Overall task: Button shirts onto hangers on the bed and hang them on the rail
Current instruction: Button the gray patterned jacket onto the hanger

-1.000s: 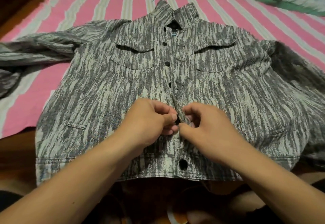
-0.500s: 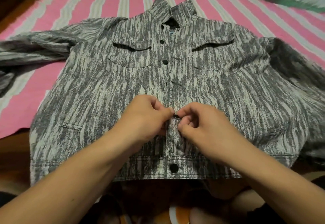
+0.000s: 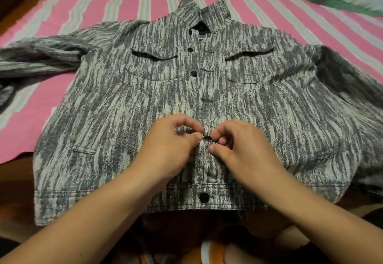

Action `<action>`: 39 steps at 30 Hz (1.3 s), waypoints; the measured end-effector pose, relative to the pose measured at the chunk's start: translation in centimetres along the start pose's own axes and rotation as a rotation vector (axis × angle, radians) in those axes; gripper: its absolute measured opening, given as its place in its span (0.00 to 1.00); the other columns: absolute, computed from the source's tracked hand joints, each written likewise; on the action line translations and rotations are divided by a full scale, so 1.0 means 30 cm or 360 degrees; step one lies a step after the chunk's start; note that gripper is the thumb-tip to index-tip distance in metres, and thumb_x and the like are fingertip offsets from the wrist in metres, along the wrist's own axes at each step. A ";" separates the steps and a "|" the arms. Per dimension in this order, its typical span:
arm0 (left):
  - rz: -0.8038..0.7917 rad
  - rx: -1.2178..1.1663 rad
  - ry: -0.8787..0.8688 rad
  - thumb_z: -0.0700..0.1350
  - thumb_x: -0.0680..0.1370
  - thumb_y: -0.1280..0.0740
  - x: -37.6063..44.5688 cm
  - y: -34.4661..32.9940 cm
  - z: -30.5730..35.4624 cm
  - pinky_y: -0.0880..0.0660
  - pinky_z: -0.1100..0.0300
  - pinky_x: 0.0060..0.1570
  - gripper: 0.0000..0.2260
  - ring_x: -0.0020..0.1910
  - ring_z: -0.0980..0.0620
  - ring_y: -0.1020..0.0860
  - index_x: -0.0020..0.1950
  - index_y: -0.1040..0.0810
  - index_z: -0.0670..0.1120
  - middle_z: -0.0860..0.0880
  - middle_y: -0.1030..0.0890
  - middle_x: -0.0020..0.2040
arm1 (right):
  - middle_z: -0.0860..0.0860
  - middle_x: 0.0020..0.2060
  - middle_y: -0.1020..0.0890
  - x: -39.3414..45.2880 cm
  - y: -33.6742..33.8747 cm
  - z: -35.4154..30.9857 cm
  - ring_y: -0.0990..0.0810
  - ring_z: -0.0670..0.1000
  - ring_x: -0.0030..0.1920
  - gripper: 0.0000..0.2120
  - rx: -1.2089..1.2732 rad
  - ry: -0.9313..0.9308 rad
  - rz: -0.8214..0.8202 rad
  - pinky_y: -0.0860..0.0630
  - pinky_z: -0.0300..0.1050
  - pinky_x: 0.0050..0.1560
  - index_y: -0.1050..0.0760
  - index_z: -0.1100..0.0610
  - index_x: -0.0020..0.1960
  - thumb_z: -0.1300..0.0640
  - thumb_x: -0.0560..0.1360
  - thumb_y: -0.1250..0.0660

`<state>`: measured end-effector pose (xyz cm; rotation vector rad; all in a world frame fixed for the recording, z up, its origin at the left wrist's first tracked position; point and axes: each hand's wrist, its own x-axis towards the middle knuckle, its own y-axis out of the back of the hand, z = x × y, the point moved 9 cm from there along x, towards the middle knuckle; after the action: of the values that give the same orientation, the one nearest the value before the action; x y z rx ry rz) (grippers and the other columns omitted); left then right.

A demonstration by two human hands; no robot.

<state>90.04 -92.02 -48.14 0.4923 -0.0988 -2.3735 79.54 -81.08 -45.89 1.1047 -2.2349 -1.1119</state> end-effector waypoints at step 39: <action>0.0019 -0.0191 -0.0067 0.34 0.75 0.26 -0.029 -0.011 -0.042 0.33 0.67 0.30 0.13 0.29 0.56 0.33 0.40 0.27 0.48 0.55 0.27 0.29 | 0.57 0.47 0.16 0.012 0.007 -0.158 0.19 0.52 0.33 0.14 -0.0928 0.1716 -0.0438 0.21 0.39 0.32 0.20 0.65 0.62 0.63 0.79 0.37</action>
<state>90.91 -91.12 -49.08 0.3833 0.0212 -2.3621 82.26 -83.55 -42.89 1.3050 -0.8845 -0.8435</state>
